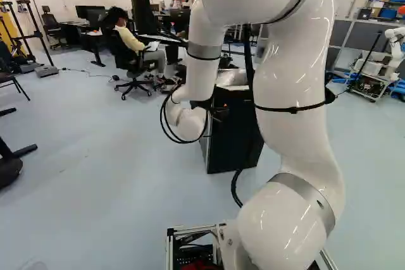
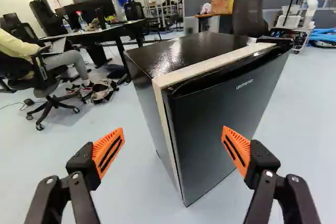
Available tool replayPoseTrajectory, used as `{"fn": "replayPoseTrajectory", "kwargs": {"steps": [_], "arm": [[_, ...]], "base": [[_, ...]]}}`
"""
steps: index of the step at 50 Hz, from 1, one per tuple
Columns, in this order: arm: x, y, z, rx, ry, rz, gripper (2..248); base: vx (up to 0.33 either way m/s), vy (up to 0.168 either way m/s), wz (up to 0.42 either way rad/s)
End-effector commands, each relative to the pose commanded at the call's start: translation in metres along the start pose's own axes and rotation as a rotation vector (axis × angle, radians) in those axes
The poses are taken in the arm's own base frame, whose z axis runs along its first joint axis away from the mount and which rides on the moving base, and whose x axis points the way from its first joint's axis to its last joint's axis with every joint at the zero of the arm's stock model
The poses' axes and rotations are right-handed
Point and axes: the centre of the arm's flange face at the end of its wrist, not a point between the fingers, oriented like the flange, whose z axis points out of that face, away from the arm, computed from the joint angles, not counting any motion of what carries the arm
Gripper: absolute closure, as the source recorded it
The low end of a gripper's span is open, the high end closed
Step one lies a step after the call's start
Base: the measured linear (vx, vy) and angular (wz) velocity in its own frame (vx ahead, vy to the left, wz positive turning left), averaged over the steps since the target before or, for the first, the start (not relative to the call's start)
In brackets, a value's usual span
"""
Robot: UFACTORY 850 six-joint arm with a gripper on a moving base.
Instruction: Grab a drink from the fridge
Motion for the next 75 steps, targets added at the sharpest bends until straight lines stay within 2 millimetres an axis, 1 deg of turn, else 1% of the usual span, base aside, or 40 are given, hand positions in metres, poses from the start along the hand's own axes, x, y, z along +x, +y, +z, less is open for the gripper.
{"fn": "replayPoseTrajectory", "kwargs": {"steps": [28, 56, 67, 75], "arm": [[-0.023, -0.015, 0.043, -0.167, 0.100, 0.023, 3], [-0.019, -0.035, 0.079, -0.237, 0.139, 0.087, 3], [-0.018, -0.037, 0.090, -0.260, 0.147, 0.104, 3], [-0.017, -0.034, 0.093, -0.273, 0.149, 0.109, 3]], "base": [[0.000, 0.000, 0.000], [0.000, 0.000, 0.000], [0.000, 0.000, 0.000], [0.000, 0.000, 0.000]]}}
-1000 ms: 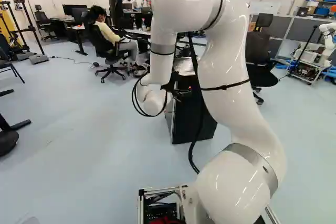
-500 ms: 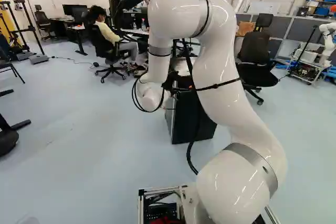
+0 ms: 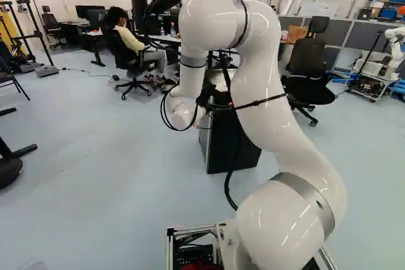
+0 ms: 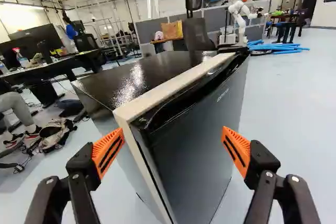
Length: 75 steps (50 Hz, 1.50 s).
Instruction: Grab a drink from the fridge
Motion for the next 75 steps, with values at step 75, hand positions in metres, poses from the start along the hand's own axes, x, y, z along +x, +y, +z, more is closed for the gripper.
{"fn": "replayPoseTrajectory", "kwargs": {"steps": [75], "arm": [[0.004, 0.019, 0.002, -0.071, -0.003, 0.001, 3]], "base": [[0.000, 0.000, -0.001]]}}
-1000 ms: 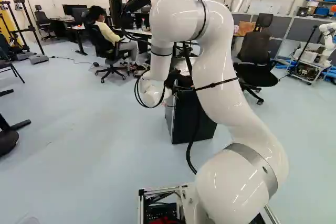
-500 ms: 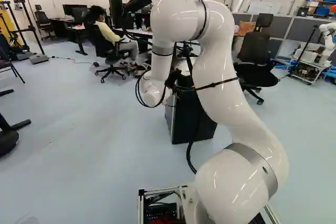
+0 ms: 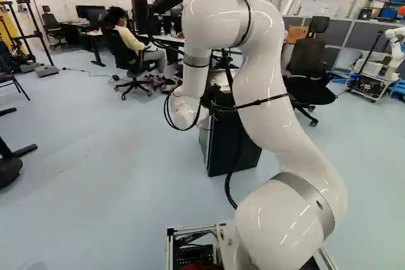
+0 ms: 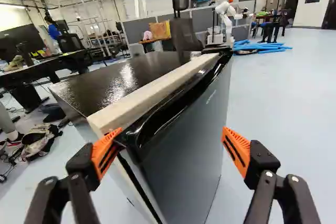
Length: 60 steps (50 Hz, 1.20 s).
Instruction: Grab a drink from the fridge
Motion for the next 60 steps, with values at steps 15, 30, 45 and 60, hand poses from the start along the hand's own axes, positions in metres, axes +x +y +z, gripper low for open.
{"fn": "replayPoseTrajectory", "kwargs": {"steps": [15, 30, 45, 60], "arm": [[0.001, 0.017, -0.015, -0.010, -0.011, -0.023, 3], [0.003, 0.037, -0.034, -0.014, -0.023, -0.051, 3], [0.004, 0.059, -0.052, -0.024, -0.033, -0.080, 3], [0.006, 0.080, -0.065, -0.044, -0.041, -0.103, 3]], "base": [[0.000, 0.000, 0.000], [0.000, 0.000, 0.000], [0.000, 0.000, 0.000], [0.000, 0.000, 0.000]]}}
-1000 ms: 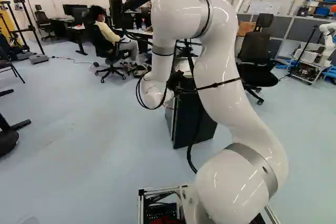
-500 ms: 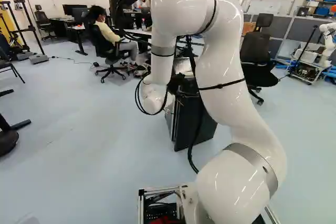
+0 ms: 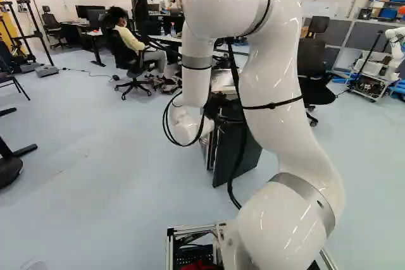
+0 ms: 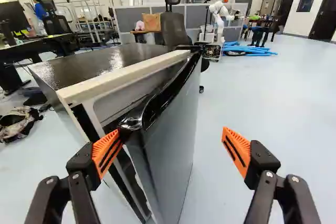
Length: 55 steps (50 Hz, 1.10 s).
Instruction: Grab a drink from the fridge
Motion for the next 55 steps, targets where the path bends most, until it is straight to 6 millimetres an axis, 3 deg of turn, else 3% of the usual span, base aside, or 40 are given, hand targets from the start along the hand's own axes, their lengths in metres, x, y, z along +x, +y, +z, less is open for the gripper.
{"fn": "replayPoseTrajectory", "kwargs": {"steps": [21, 41, 55], "arm": [[-0.001, 0.029, -0.016, -0.031, -0.008, -0.030, 3], [-0.005, 0.026, -0.031, -0.047, -0.007, -0.024, 3], [-0.004, 0.018, -0.027, -0.092, -0.004, 0.002, 3]], "base": [[0.000, 0.000, 0.000], [0.000, 0.000, 0.000], [0.000, 0.000, 0.000]]}}
